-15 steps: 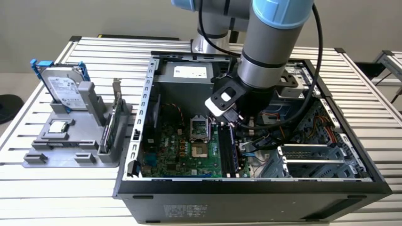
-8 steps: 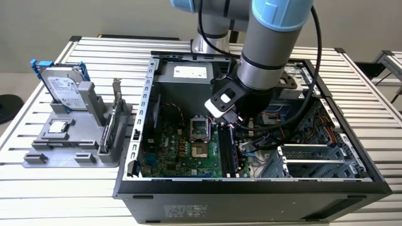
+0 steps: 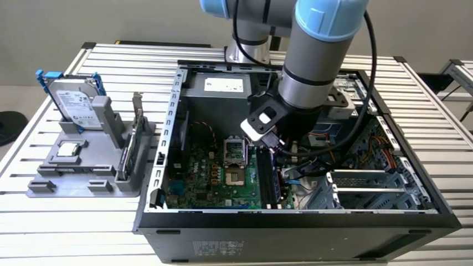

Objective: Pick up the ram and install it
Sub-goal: 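Press down the ram until it locks into place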

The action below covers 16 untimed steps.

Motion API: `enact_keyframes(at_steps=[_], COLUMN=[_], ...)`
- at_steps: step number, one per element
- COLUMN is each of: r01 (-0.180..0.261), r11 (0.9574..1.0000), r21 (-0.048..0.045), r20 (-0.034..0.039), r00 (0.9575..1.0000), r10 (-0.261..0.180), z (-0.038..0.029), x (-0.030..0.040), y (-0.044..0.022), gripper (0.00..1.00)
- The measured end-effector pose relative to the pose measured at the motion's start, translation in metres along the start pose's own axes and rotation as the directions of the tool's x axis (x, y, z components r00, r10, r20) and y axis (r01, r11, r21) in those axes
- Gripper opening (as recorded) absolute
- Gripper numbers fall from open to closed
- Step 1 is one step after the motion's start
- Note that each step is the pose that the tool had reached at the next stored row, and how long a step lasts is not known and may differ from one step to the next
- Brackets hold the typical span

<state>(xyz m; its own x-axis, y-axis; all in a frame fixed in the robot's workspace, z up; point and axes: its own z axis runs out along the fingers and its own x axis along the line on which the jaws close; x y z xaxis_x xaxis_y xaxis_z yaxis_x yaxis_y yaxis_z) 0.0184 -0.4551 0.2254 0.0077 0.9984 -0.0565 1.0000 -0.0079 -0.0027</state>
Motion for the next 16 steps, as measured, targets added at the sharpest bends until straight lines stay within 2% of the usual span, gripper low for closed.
enact_keyframes(at_steps=[12,16], r01=[0.000,0.000], r11=[1.0000,1.0000], r21=[0.0002,-0.0001], r20=[0.0009,0.0003], r00=[1.0000,1.0000], r10=[0.000,0.000], z=[0.0071,0.0060], x=[0.0003,0.0005], y=[-0.0001,0.0001], gripper=[0.00,0.00])
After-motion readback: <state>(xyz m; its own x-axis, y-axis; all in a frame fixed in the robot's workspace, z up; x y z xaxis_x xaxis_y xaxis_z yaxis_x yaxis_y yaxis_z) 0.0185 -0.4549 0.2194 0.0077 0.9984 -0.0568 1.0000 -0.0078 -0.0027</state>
